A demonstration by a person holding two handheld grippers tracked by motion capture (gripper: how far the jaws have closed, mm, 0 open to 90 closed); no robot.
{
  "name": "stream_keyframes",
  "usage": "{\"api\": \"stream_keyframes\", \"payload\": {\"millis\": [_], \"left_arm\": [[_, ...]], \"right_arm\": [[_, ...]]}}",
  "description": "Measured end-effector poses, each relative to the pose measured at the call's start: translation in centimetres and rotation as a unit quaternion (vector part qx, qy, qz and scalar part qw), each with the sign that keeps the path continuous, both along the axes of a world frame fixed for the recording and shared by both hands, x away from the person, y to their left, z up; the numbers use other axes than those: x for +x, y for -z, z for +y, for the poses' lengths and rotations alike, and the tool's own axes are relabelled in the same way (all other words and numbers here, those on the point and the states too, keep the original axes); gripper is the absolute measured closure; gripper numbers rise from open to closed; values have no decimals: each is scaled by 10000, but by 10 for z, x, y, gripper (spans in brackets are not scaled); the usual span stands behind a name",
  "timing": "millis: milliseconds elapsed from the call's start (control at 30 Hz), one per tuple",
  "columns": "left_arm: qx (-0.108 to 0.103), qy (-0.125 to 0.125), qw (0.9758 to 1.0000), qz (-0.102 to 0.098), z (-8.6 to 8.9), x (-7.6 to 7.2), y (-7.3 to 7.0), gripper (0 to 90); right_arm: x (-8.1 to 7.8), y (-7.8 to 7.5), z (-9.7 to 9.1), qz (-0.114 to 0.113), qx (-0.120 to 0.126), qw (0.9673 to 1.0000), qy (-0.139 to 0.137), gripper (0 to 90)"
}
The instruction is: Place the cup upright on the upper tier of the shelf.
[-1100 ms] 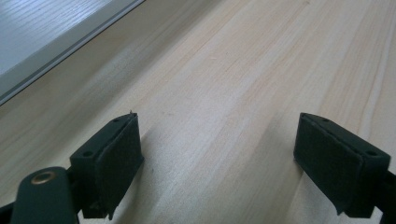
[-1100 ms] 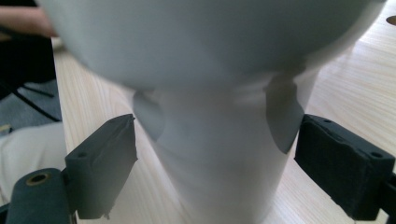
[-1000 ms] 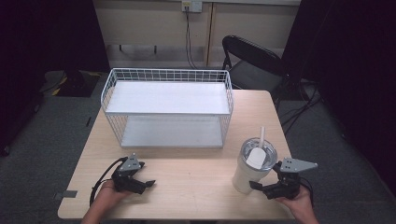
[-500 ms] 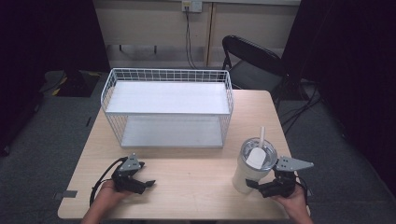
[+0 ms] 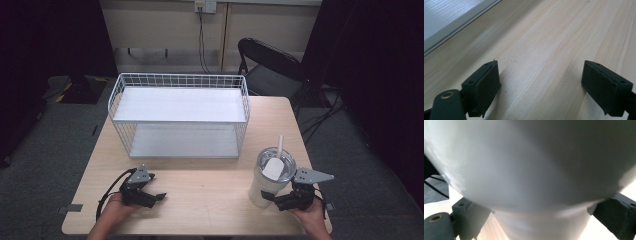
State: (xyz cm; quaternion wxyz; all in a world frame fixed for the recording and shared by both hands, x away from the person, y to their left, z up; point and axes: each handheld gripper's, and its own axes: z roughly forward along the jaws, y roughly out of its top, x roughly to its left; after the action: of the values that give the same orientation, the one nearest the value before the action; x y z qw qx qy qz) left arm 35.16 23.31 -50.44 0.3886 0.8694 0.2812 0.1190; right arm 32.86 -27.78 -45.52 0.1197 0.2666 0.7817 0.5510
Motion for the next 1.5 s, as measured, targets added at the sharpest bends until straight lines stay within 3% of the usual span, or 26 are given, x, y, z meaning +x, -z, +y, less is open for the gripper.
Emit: {"api": "stream_keyframes", "payload": {"millis": [67, 567, 767, 967, 1267, 1500], "left_arm": [[1, 0, 10000, 1, 0, 0, 0, 145], [0, 0, 10000, 0, 0, 0, 0, 145], [1, 0, 10000, 0, 0, 0, 0, 145], [0, 1, 10000, 1, 0, 0, 0, 145], [-1, 1, 10000, 1, 0, 0, 0, 146], [-1, 2, 10000, 1, 0, 0, 0, 146]], "right_arm": [[-2, -1, 2, -155, 6, 9999, 60, 78], [-3, -2, 6, -229, 132, 9994, 208, 78], [-6, -2, 9, -480, 262, 9979, 357, 87], [-4, -6, 12, -461, 325, 9975, 434, 93], [2, -26, 21, -628, 566, 9957, 373, 95], [10, -37, 31, -610, 521, 9964, 278, 96]]}}
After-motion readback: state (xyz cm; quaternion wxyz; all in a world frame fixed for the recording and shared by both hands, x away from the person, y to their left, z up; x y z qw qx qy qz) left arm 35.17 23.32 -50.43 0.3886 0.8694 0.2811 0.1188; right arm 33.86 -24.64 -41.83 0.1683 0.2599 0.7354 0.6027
